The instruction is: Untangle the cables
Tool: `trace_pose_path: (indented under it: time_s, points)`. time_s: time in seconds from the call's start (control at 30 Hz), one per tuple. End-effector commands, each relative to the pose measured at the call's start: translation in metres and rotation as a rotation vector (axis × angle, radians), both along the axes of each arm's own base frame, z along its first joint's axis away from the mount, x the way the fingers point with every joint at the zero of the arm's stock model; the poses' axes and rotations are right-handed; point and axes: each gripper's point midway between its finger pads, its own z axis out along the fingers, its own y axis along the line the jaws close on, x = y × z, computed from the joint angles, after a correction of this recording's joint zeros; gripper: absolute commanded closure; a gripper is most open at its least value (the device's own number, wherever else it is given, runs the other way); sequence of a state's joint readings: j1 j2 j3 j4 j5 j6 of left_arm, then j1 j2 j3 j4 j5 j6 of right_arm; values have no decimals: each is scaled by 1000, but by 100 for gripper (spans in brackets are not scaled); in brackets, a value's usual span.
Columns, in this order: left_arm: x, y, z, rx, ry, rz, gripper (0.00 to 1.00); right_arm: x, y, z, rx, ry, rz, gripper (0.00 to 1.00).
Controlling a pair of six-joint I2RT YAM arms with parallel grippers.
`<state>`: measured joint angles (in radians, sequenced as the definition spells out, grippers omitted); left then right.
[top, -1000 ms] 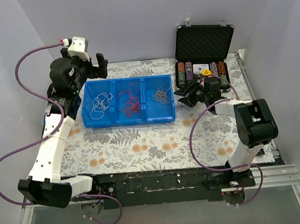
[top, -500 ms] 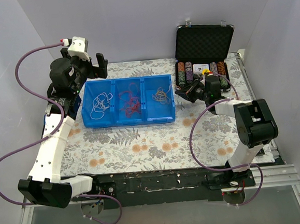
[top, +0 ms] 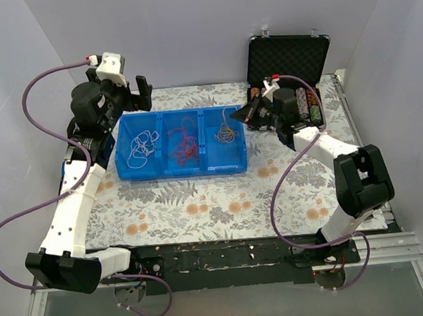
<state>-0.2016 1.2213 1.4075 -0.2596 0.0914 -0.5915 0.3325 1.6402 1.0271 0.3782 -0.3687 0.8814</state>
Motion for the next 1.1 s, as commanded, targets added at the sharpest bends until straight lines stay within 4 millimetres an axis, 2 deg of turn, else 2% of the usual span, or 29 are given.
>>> trace_pose_path:
  time_s: [0.0,0.03,0.13,0.2,0.3,0.43,0.6,0.63,0.73,0.8,0.9,1.07]
  points:
    - [-6,5,8,-4,-26,18,2,-6,33,30,-123,-150,86,99]
    - [-6,6,8,-3,-26,18,2,-8,37,28,-136,-146,91,99]
    - [-8,6,8,0,-28,20,2,-12,52,7,-220,-90,101,99]
    - [-9,7,8,3,-29,23,2,-17,55,-10,-309,-41,82,99]
    - [-10,8,9,5,-30,24,2,-20,52,-23,-414,-24,22,99]
    - [-11,8,8,5,-28,23,2,-14,47,-31,-538,-23,-42,99]
    - [-13,8,8,4,-31,21,2,-4,59,-40,-618,-7,-23,99]
    - [-13,8,8,4,-31,23,2,-4,63,-43,-630,3,-12,90]
    - [-14,9,9,6,-32,24,2,0,72,-47,-665,16,-4,52]
    - [-15,10,9,10,-34,29,2,-2,75,-46,-677,11,-7,39]
    - [-16,11,6,16,-28,33,2,-8,77,-26,-674,-24,-10,32]
    - [-16,11,-8,22,8,35,2,-23,64,12,-671,-87,-26,28]
